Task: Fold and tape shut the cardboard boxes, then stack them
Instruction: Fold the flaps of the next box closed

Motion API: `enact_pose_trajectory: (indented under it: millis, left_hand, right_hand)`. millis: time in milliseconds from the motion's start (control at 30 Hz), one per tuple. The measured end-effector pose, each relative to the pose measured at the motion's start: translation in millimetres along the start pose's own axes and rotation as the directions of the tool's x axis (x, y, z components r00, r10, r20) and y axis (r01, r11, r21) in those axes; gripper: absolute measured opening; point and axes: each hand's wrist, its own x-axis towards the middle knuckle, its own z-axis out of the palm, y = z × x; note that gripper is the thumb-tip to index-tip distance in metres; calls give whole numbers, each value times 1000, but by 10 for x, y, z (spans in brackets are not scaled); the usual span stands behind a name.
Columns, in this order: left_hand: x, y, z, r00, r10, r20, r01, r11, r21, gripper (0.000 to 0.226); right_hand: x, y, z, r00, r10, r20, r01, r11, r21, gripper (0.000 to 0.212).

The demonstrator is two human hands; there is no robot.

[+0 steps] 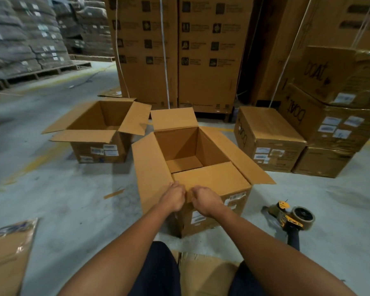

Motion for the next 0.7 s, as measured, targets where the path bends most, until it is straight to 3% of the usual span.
enact_pose_trajectory:
  millis: [200,367,567,700]
  left_hand:
    - [149,20,-461,992,52,-116,-56,998,-36,39]
    - [633,-64,-1014,960,-75,-271,12,974,-227,42]
    - [1569,-350,-1410,902,-236,-361,42,880,-473,37]
    - [2246,-631,-1382,916,-191,-353,49,926,-375,41]
  right_hand:
    - [64,-103,-347,992,-62,-111,68,997,46,58]
    - [549,-219,-700,972,-91,-215,112,990,88,53]
    - [1645,-271,-918,966,-6,-258,74,964,254,50]
    - [2412,-244,-867,958,79,-277,59,887,458,45]
